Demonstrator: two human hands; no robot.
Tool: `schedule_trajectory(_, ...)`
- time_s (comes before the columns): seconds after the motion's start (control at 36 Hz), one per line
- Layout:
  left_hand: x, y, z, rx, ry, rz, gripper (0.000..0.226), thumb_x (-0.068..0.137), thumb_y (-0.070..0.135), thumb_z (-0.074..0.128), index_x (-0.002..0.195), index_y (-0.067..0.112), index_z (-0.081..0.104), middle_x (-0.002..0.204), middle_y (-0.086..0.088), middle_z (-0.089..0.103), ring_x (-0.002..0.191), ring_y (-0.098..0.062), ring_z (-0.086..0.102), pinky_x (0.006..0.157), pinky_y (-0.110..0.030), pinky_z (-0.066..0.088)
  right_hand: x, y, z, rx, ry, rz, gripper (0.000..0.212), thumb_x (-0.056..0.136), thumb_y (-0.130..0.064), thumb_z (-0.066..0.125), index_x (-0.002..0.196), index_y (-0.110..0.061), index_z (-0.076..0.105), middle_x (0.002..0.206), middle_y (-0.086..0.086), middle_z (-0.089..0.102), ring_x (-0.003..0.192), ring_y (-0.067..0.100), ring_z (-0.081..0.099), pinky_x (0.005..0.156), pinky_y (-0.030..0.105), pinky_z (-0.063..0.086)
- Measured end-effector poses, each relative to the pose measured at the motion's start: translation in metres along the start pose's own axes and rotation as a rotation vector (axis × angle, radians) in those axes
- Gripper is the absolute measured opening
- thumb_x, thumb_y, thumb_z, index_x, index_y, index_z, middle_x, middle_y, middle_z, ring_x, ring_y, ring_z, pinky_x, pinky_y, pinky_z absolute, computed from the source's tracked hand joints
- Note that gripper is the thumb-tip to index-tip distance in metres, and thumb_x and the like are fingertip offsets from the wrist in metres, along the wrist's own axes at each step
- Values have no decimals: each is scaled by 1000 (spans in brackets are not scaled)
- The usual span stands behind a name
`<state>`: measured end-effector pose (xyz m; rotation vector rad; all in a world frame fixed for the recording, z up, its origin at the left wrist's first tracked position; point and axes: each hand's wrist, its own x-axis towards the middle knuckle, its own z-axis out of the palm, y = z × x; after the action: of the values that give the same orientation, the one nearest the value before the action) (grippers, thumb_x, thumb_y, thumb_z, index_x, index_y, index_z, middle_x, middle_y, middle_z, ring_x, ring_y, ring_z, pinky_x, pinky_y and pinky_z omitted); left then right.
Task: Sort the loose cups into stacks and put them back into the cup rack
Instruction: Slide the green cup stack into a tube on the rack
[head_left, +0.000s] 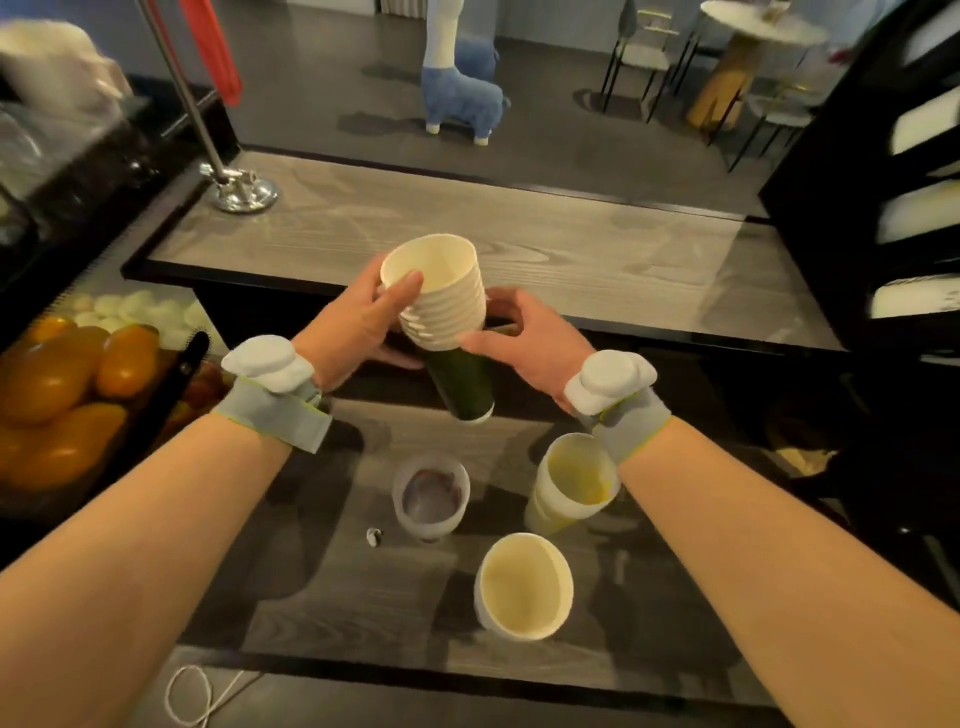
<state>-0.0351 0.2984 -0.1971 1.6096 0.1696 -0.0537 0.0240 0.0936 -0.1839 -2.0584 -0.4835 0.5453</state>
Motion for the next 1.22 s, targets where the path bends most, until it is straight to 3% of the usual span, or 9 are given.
schedule_trajectory(0.17, -4, 49, 14, -149, -22, 19, 78, 82, 75, 50, 146, 32, 40, 141, -7, 55, 123, -32, 60, 77, -43, 60, -25, -26, -26, -111, 90, -175, 88, 77, -32, 81, 148, -30, 29, 145, -8, 45, 127, 13, 46, 101, 31, 44)
schedule_trajectory(0.25, -13, 70, 33, -108, -53, 73, 101, 64, 82, 65, 146, 30, 38, 137, -7, 58, 119, -29, 64, 84, -46, 58, -42, -40, -36, -80, 175, -234, 94, 75, -27, 82, 149, -33, 24, 135, -12, 49, 117, 8, 47, 93, 25, 42)
schedule_trajectory(0.42, -15, 114, 78, -104, -116, 292, 85, 78, 23, 83, 143, 30, 28, 135, -2, 56, 122, -18, 61, 90, -43, 58, -78, -55, -68, 49, 241, -262, 91, 74, -34, 83, 146, -38, 27, 132, -9, 55, 115, 9, 56, 94, 28, 50)
schedule_trajectory(0.5, -15, 132, 98, -108, -161, 344, 91, 78, 21, 81, 146, 32, 21, 136, -1, 53, 122, -19, 60, 94, -42, 57, -93, -54, -77, 77, 295, -261, 87, 73, -37, 83, 144, -34, 32, 125, -11, 60, 109, 5, 59, 91, 25, 51)
schedule_trajectory(0.75, 9, 205, 166, -550, -103, 353, 73, 83, 31, 76, 142, 38, 35, 142, -6, 54, 125, -34, 59, 86, -72, 49, -157, -30, -160, 88, 358, -129, 65, 80, -44, 77, 133, -25, 43, 121, -6, 64, 94, 9, 69, 79, 25, 57)
schedule_trajectory(0.86, 30, 232, 222, -606, -119, 337, 59, 89, 37, 71, 141, 31, 43, 139, -10, 59, 123, -31, 62, 97, -60, 51, -188, -32, -227, 190, 617, -177, 57, 78, -41, 80, 120, -22, 47, 112, -1, 62, 83, 20, 71, 70, 41, 61)
schedule_trajectory(0.97, 46, 238, 255, -387, -68, 406, 34, 98, 49, 53, 121, 24, 57, 127, 2, 62, 121, -14, 58, 104, -33, 49, -212, -41, -280, 135, 855, -233, 49, 81, -50, 72, 117, -24, 51, 101, 1, 66, 75, 21, 71, 62, 34, 61)
schedule_trajectory(1.11, 70, 250, 307, 29, 32, 560, 58, 97, 37, 59, 147, 16, 39, 132, 3, 60, 116, -7, 61, 92, -11, 47, -234, -59, -354, 93, 1090, -268, 49, 81, -57, 66, 113, -23, 50, 104, 1, 62, 82, 26, 69, 62, 32, 60)
schedule_trajectory(1.22, 92, 272, 361, 92, -129, 518, 79, 93, 20, 67, 155, 21, 18, 125, 15, 55, 112, 1, 63, 94, -16, 46, -243, -78, -406, -21, 1207, -259, 63, 70, -68, 62, 115, -27, 44, 104, -2, 61, 87, 27, 68, 76, 48, 58)
